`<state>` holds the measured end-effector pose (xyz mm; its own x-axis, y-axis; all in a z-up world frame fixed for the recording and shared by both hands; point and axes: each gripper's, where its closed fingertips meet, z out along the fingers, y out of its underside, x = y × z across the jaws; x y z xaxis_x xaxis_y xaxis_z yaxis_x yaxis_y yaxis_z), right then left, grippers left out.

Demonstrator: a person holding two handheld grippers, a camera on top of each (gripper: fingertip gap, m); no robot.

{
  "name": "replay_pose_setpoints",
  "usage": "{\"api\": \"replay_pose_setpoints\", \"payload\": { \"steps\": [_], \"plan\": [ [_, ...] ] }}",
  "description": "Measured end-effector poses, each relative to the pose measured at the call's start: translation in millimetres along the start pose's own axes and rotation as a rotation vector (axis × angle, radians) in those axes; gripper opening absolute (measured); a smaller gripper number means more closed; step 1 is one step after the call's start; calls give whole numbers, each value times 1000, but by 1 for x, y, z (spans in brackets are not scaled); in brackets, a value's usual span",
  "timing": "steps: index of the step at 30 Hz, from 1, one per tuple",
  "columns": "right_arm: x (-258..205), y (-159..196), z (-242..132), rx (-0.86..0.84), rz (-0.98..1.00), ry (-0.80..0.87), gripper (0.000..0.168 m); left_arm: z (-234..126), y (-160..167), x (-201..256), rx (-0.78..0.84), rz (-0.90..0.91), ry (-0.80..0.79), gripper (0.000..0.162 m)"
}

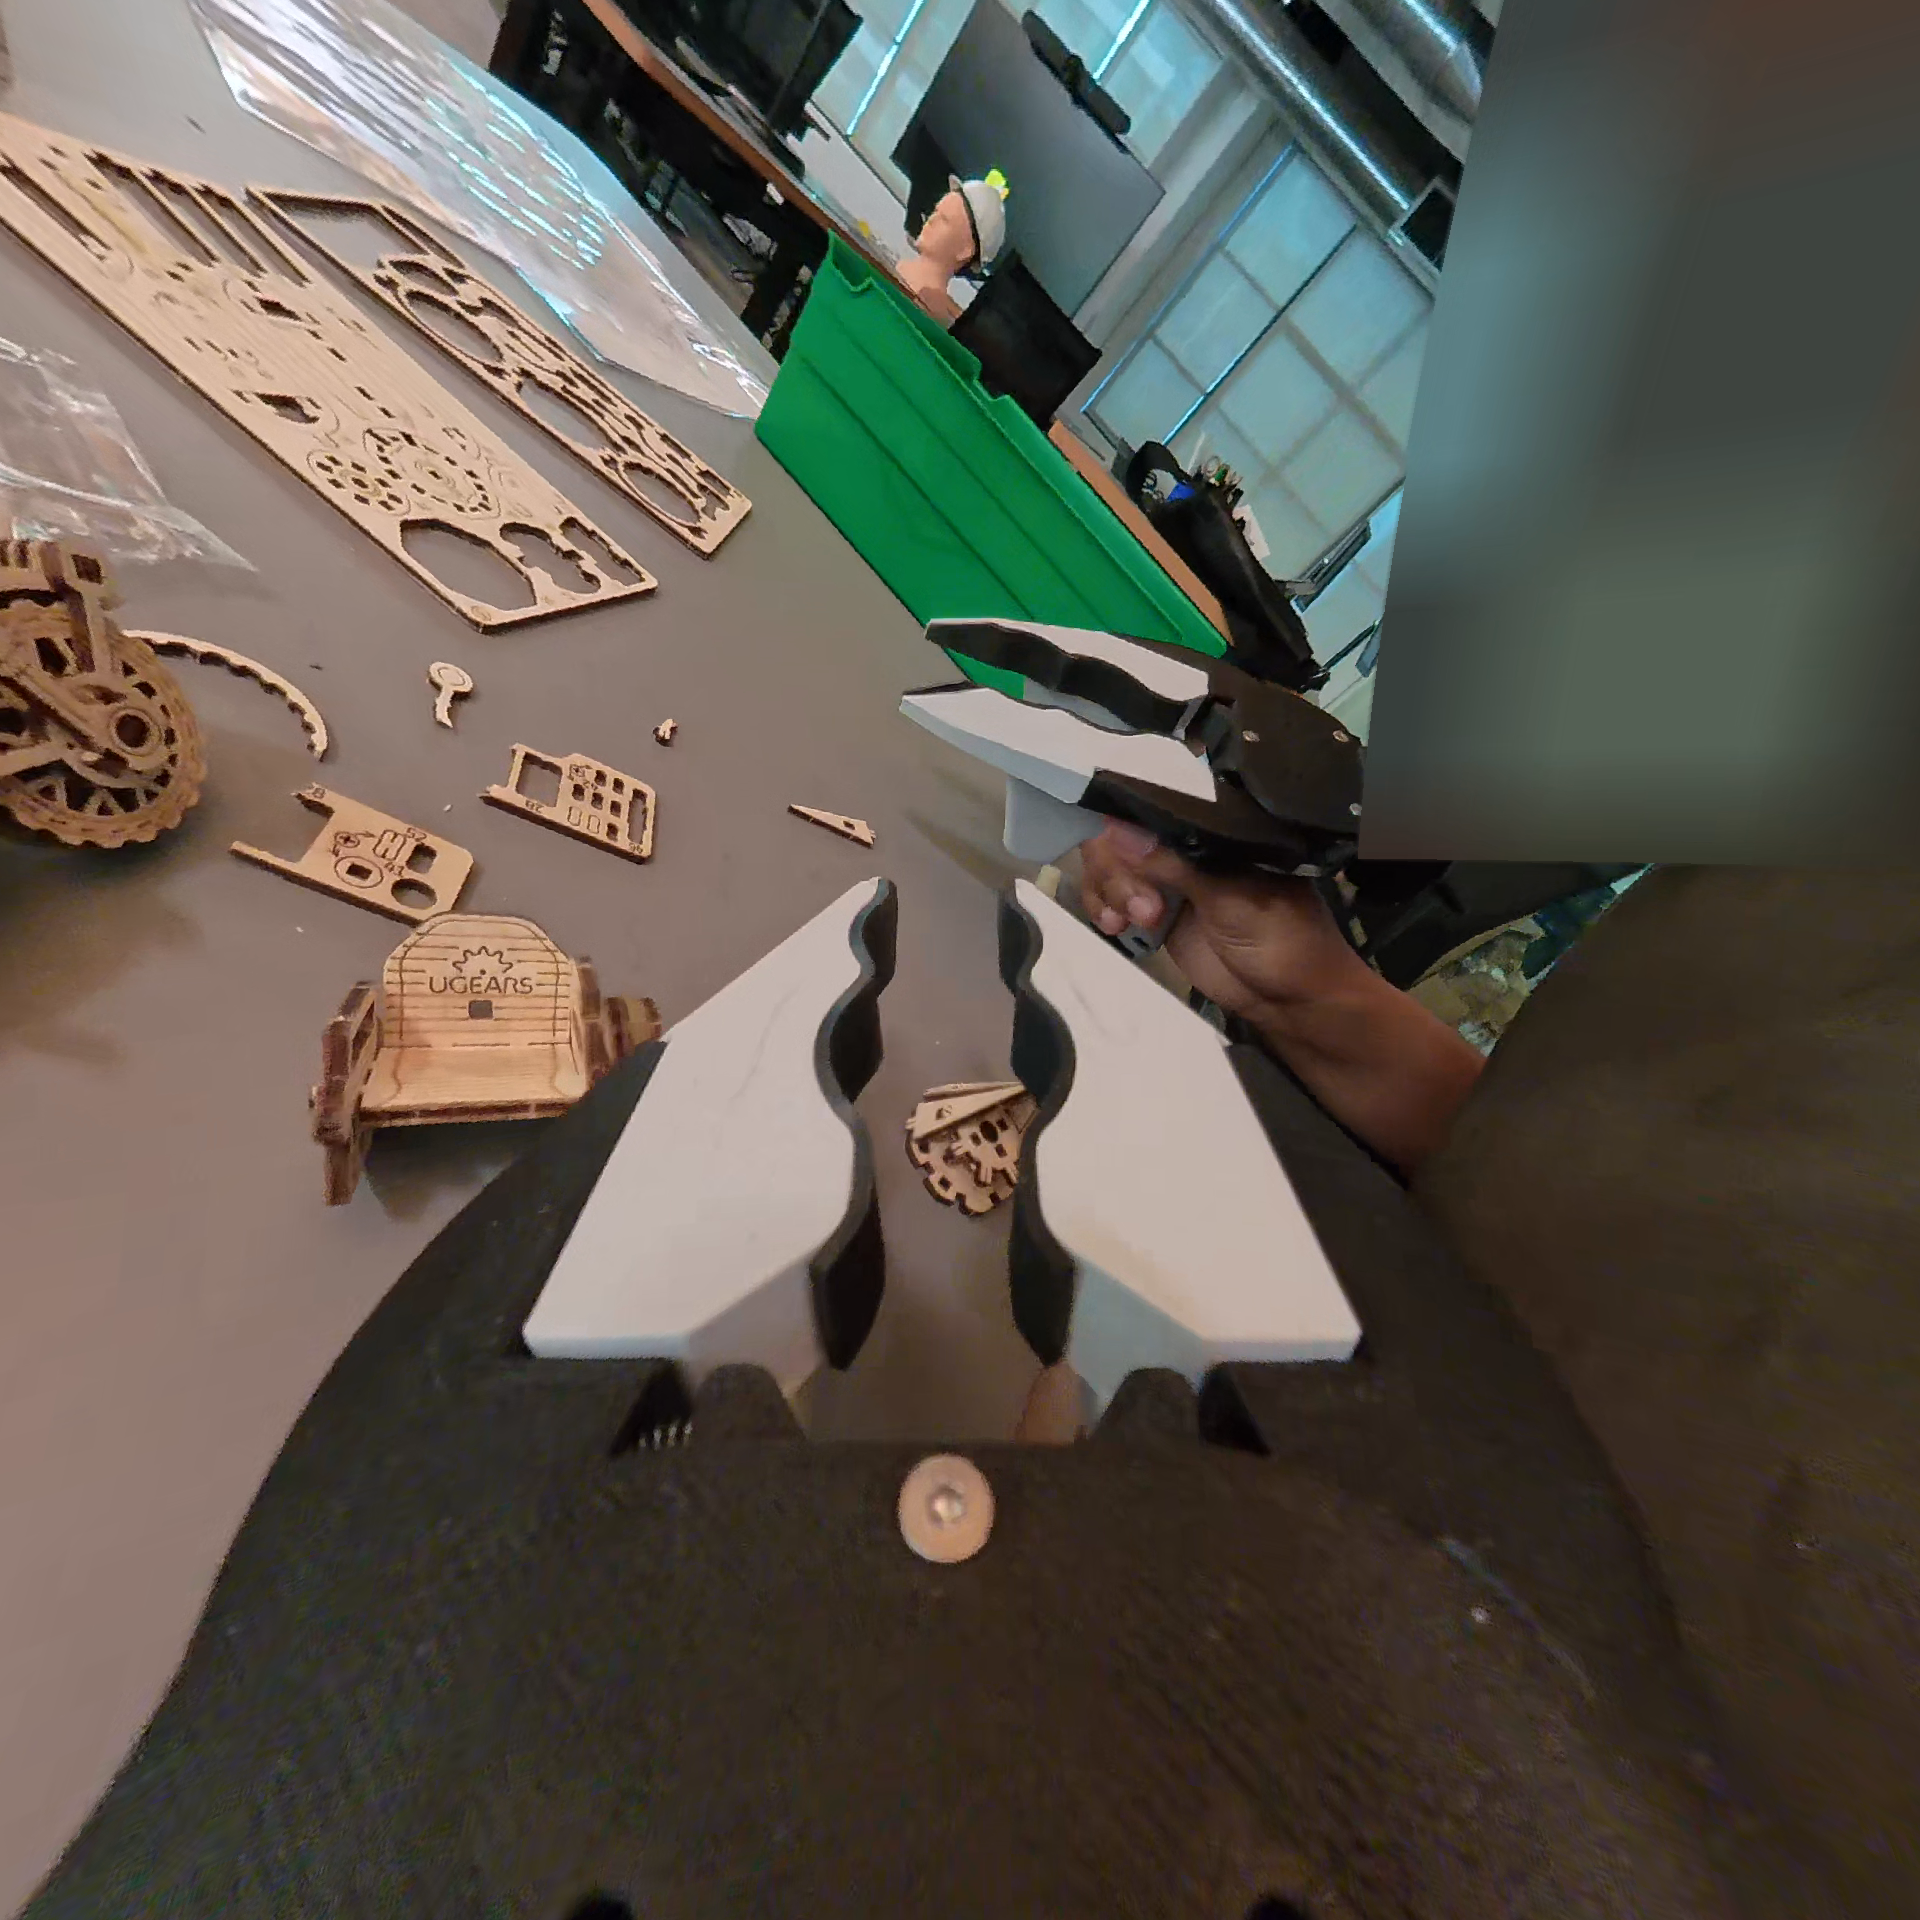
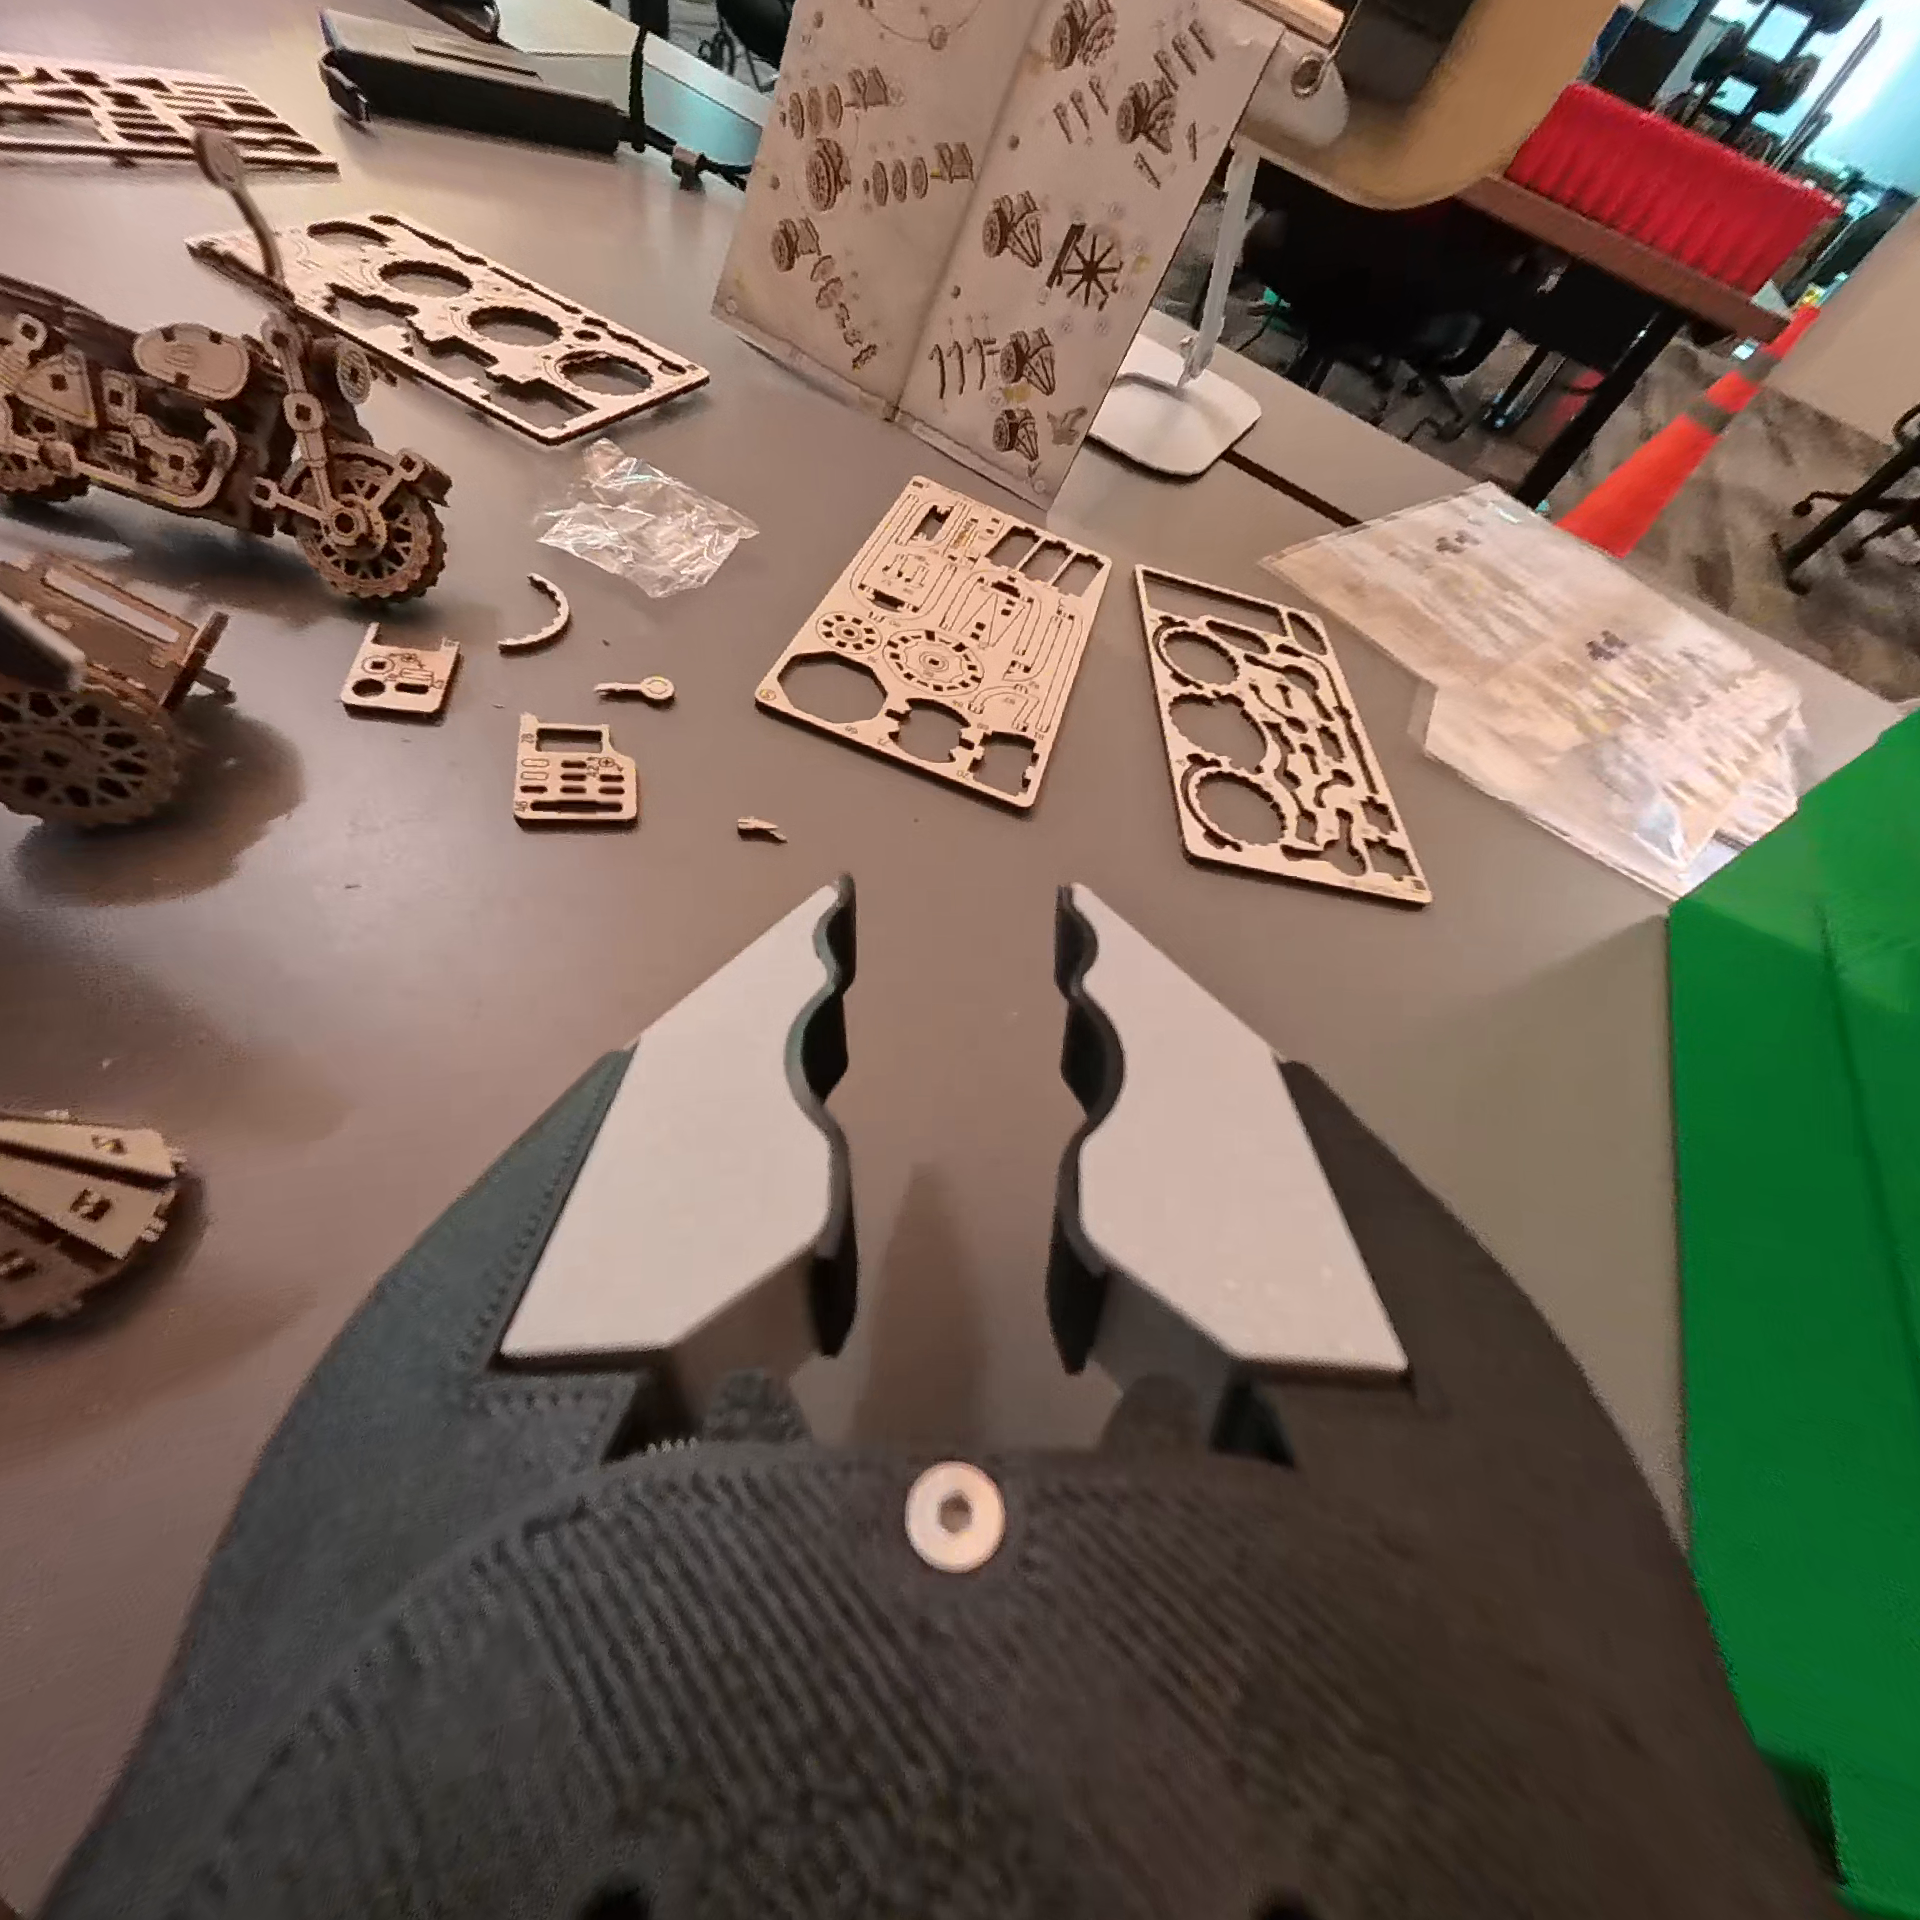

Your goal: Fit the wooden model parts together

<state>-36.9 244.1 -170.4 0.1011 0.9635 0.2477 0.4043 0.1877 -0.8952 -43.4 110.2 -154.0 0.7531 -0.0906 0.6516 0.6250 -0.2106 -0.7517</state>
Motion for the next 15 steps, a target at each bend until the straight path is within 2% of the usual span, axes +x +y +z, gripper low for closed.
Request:
{"api": "replay_pose_setpoints", "payload": {
  "steps": [15],
  "plan": [
    [9,5,3,-29,218,-106,41,3,-1,-7,-8,-68,-3,18]
  ]
}}
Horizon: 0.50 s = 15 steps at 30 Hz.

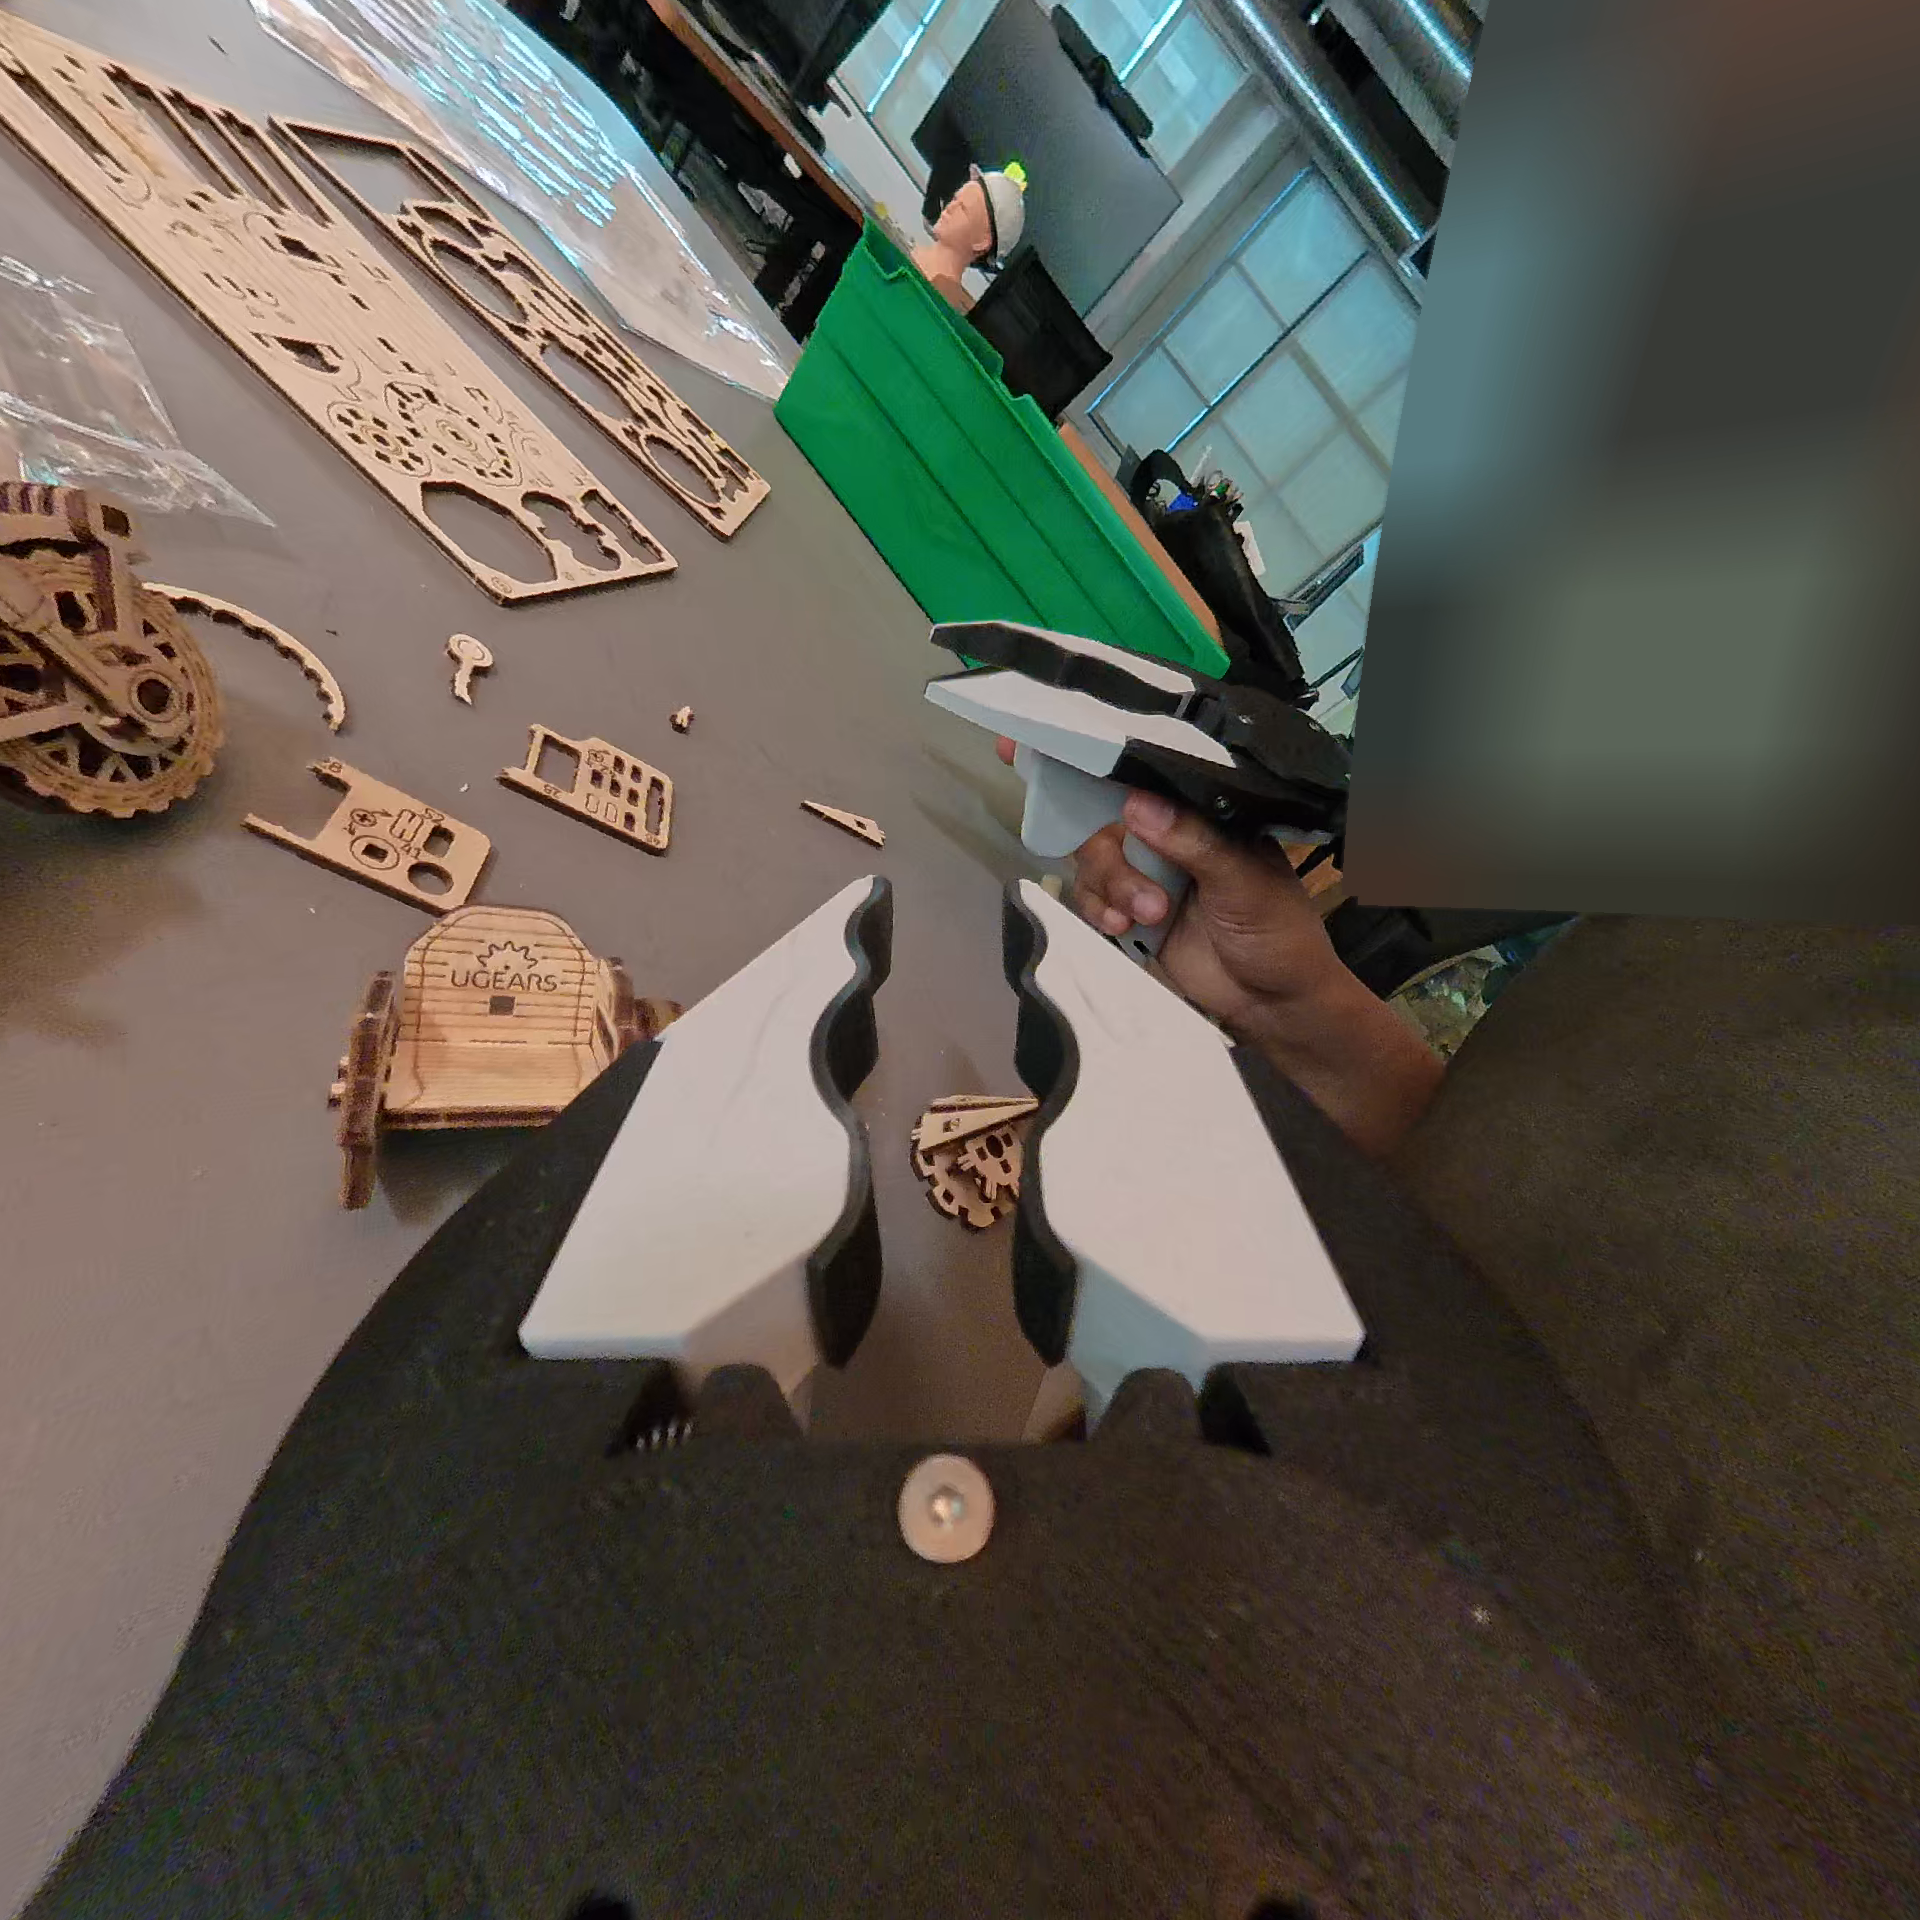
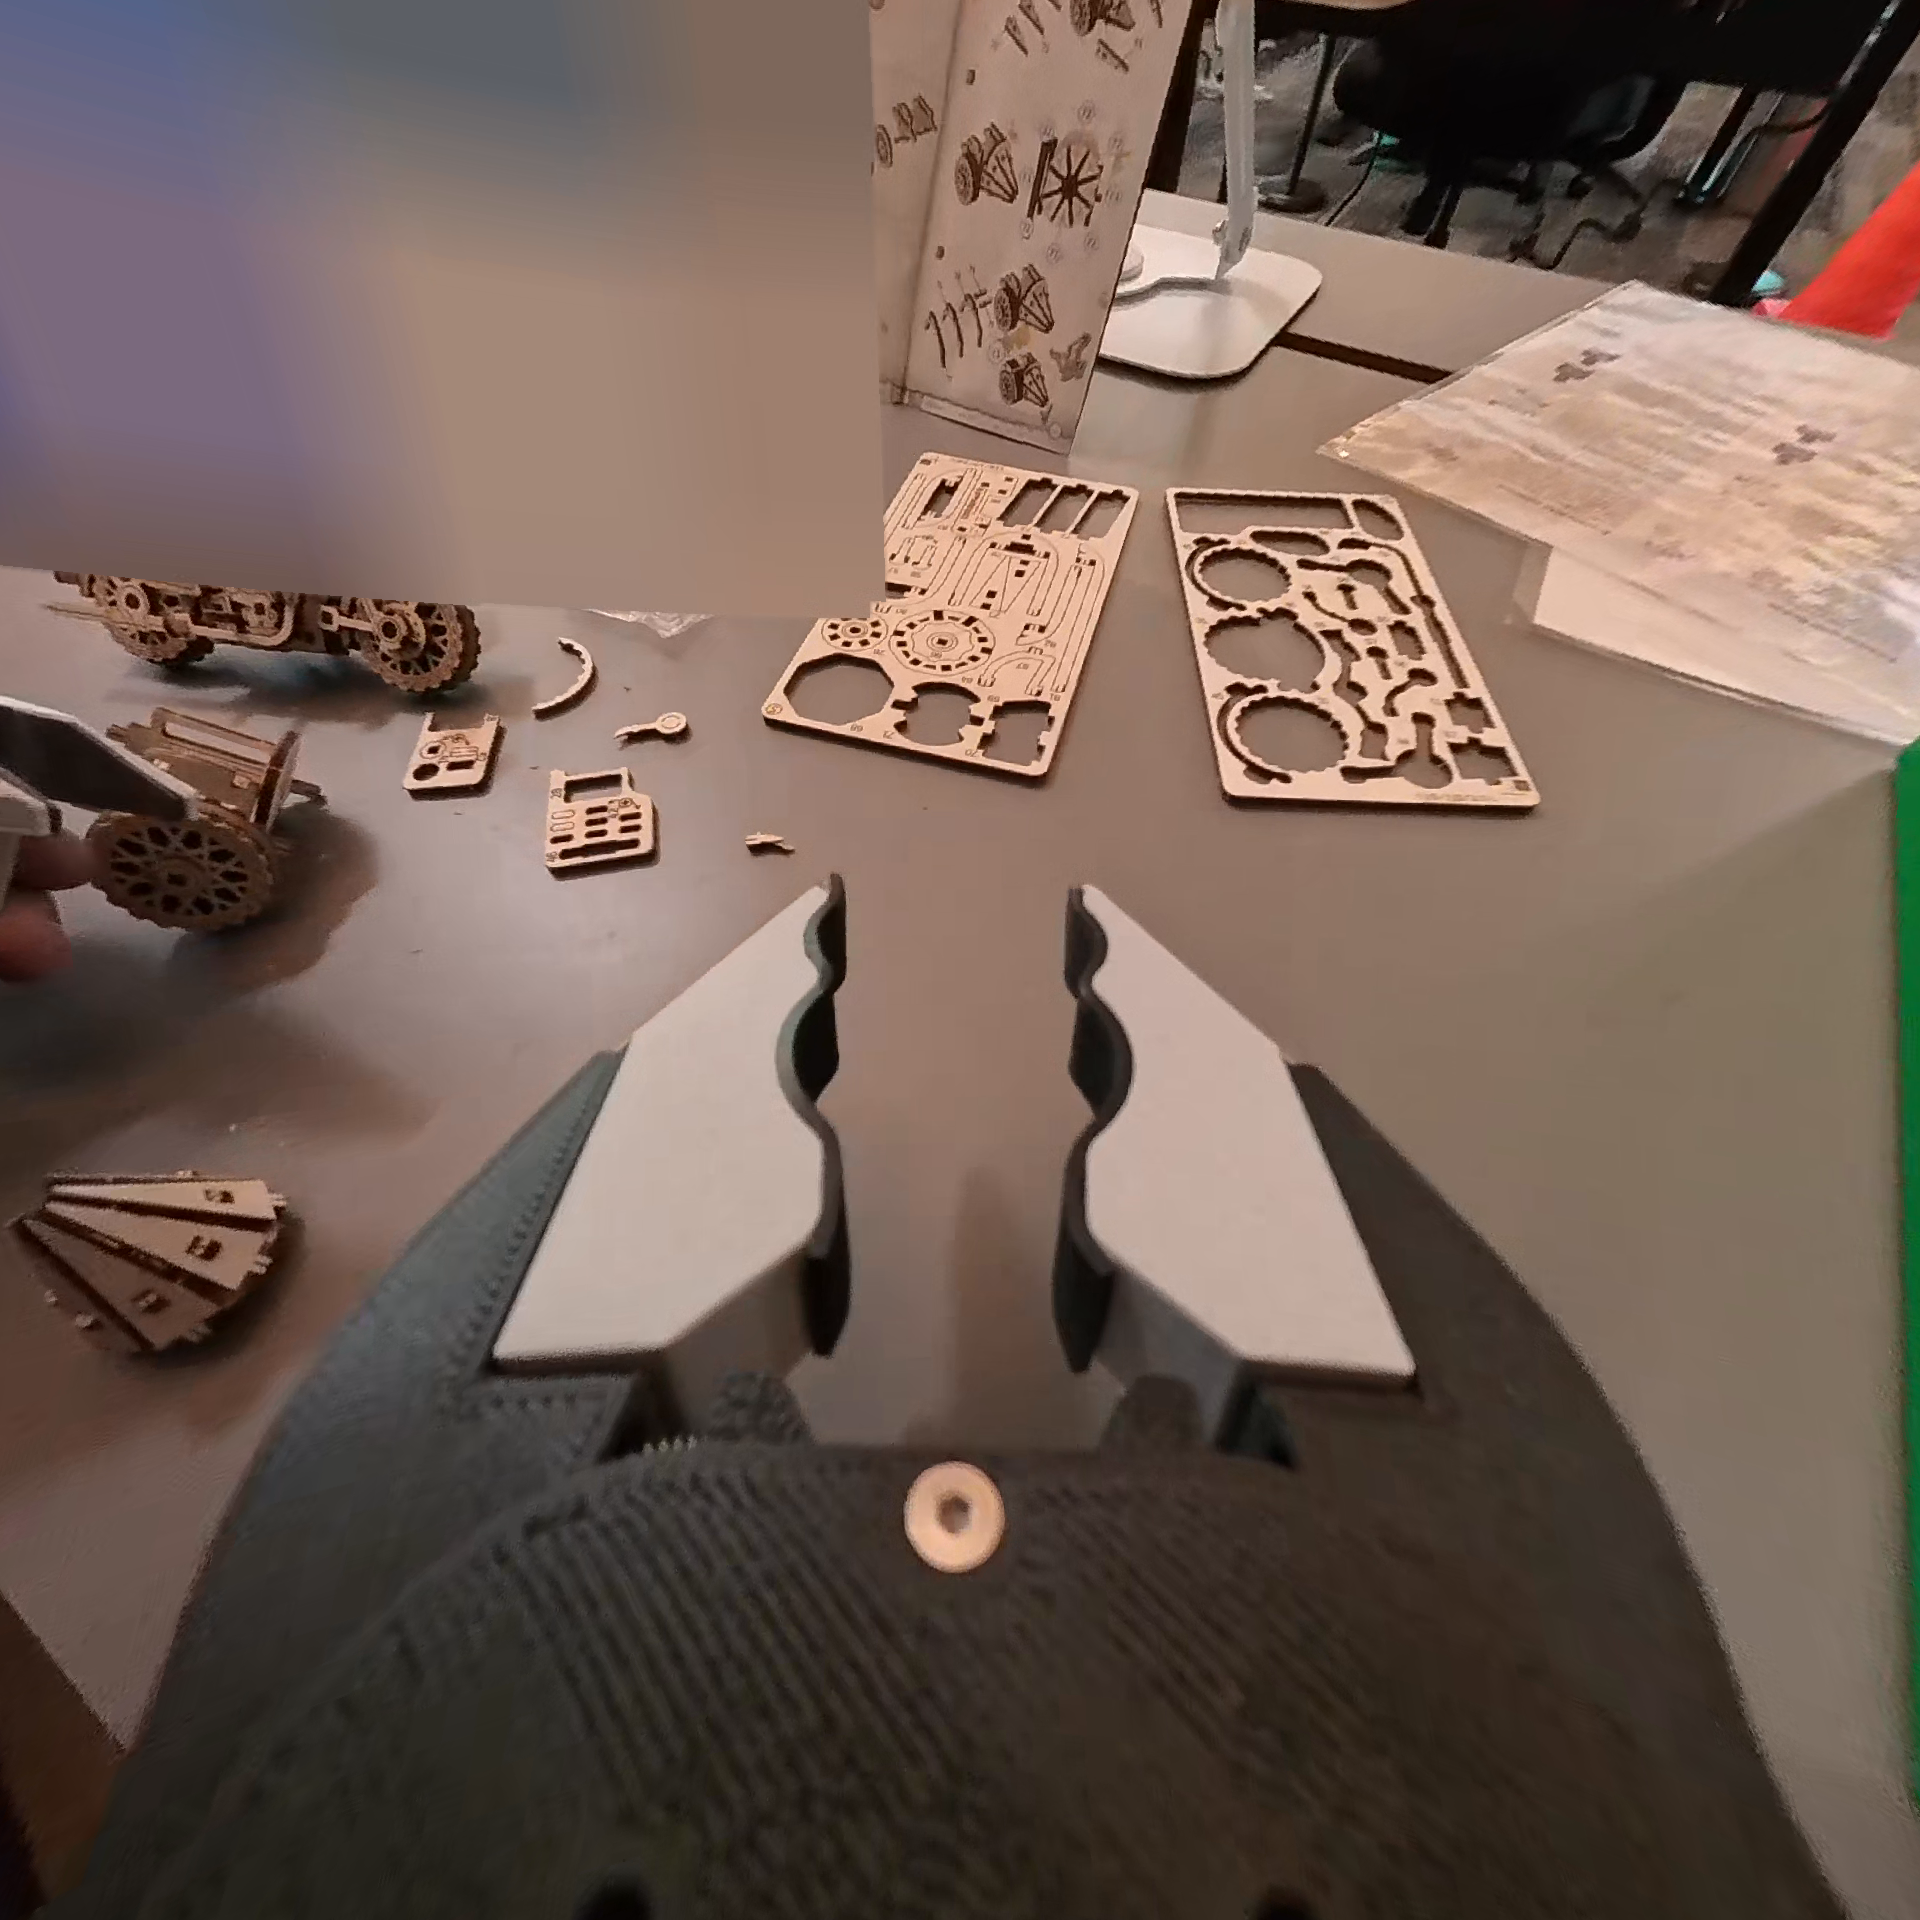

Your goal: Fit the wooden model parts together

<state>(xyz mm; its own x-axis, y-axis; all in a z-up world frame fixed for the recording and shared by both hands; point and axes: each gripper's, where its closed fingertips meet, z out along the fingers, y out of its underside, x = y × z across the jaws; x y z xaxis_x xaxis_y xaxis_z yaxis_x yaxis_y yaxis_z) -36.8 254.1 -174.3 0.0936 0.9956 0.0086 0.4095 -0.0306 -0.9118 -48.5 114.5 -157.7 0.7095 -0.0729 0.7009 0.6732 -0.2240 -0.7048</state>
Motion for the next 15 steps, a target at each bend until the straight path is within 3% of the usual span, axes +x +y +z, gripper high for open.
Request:
{"api": "replay_pose_setpoints", "payload": {
  "steps": [15],
  "plan": [
    [-1,2,2,-17,15,-20,41,1,-1,-2,-3,-17,-1,18]
  ]
}}
